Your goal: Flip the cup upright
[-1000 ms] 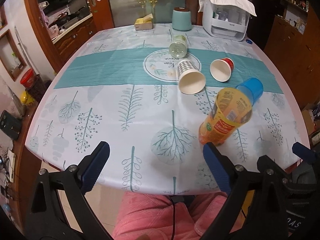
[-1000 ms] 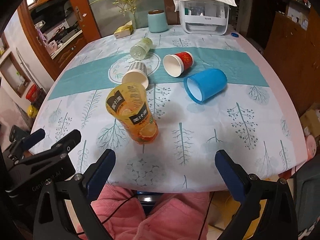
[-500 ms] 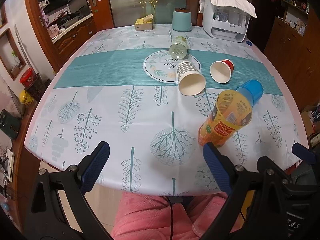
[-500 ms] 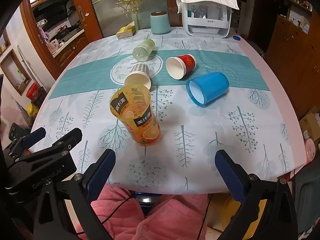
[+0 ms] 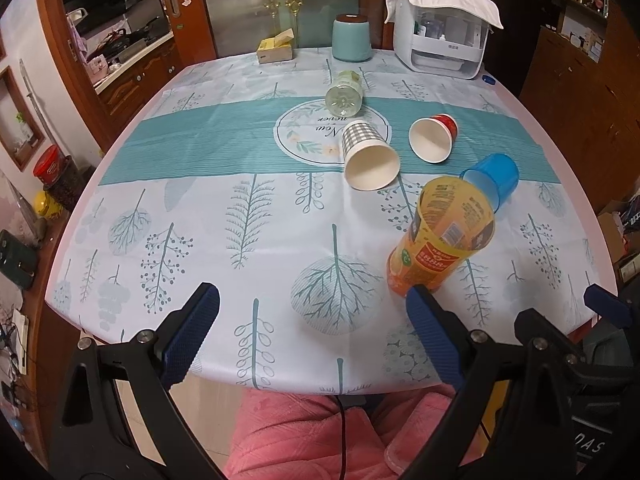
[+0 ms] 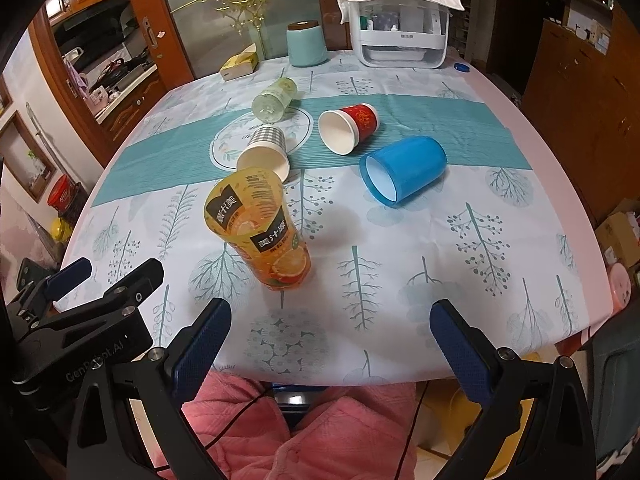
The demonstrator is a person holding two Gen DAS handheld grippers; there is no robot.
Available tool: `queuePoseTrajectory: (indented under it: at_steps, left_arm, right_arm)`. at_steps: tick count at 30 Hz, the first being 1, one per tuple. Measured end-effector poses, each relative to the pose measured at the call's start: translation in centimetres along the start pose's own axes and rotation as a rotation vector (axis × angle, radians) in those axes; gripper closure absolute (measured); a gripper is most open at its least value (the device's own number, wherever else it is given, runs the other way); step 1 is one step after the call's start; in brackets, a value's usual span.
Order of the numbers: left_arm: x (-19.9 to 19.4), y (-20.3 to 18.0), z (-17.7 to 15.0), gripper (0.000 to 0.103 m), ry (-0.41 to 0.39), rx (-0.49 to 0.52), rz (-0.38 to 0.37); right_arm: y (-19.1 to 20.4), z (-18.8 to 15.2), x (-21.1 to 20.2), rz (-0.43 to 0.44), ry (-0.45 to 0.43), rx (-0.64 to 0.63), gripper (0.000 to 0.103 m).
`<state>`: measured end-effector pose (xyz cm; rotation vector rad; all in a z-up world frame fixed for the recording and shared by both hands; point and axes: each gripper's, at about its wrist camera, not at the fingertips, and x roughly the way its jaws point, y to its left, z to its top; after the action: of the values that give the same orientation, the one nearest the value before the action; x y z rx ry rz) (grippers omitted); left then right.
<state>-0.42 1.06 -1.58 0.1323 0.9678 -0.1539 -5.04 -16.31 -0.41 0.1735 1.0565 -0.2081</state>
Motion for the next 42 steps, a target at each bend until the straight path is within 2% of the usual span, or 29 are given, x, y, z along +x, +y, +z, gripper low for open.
queuePoseTrajectory:
  at_steps: [42]
  left_arm:
    - [0.43,0.17,0.14,0.01,0.007,-0.005,0.004]
  right_arm:
    - [0.66,0.48,0.87,0.009,0.011,-0.018,0.002]
